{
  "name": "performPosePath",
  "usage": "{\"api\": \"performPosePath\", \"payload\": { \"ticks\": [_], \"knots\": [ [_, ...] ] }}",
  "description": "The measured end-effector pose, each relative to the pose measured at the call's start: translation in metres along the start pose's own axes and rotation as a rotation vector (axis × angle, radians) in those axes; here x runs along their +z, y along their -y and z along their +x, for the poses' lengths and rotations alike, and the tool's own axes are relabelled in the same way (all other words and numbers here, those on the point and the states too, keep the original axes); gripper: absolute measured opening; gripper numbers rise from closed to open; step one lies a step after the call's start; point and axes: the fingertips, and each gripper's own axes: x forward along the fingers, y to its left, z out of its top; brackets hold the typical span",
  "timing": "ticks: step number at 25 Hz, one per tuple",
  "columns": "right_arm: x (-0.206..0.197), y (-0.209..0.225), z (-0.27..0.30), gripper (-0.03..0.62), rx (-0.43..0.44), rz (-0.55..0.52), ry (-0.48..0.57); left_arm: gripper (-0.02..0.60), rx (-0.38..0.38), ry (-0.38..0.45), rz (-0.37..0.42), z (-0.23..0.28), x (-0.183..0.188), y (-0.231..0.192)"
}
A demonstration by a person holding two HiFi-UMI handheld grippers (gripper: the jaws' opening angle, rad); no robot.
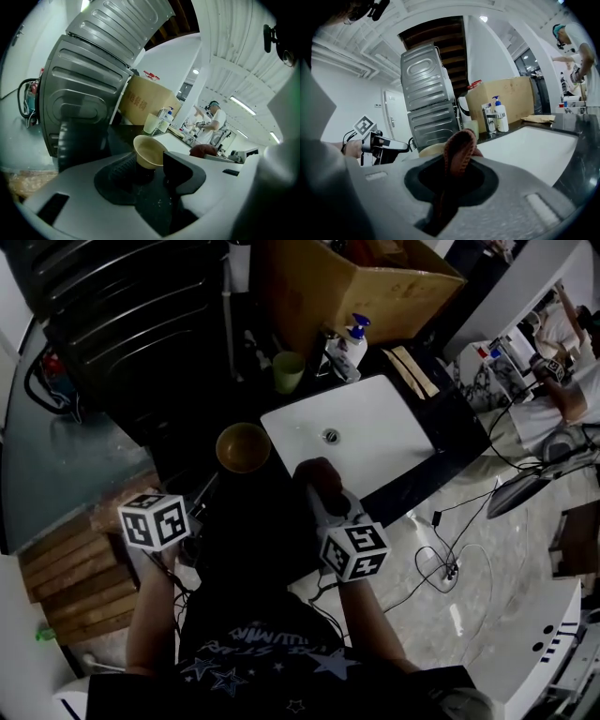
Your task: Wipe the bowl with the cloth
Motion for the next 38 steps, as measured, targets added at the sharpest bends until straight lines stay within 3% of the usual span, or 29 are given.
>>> {"api": "performPosePath", "payload": {
  "ticks": [2,12,20,26,30,32,38],
  "knots": [
    [0.0,0.0,0.004,0.055,-0.011,0.002,-0.002,0.187,-0.014,-0.018,-0.01,0.009,0.005,-0.002],
    [0.002,0.009,0.019,0.055,-0.048,0.009,-0.011,0.221,0.027,-0.068,-0.033,0.042,0.018,-0.03],
    [0.001,0.013,0.029,0.055,-0.038,0.003,-0.019,0.219,-0.094,-0.147,-0.084,0.062,0.004,-0.019],
    [0.001,0.015,0.034,0.055,-0.024,0.0,-0.023,0.218,-0.059,-0.146,-0.047,0.071,0.005,-0.024],
    [0.003,0.017,0.035,0.055,-0.023,-0.003,-0.024,0.216,-0.045,-0.17,-0.07,0.073,0.002,-0.028],
    [0.003,0.017,0.035,0.055,-0.022,-0.003,-0.024,0.127,-0.032,-0.17,-0.073,0.071,0.001,-0.03],
    [0.002,0.016,0.034,0.055,-0.014,-0.012,-0.026,0.025,-0.001,-0.194,-0.014,0.071,-0.002,-0.028]
  ]
}}
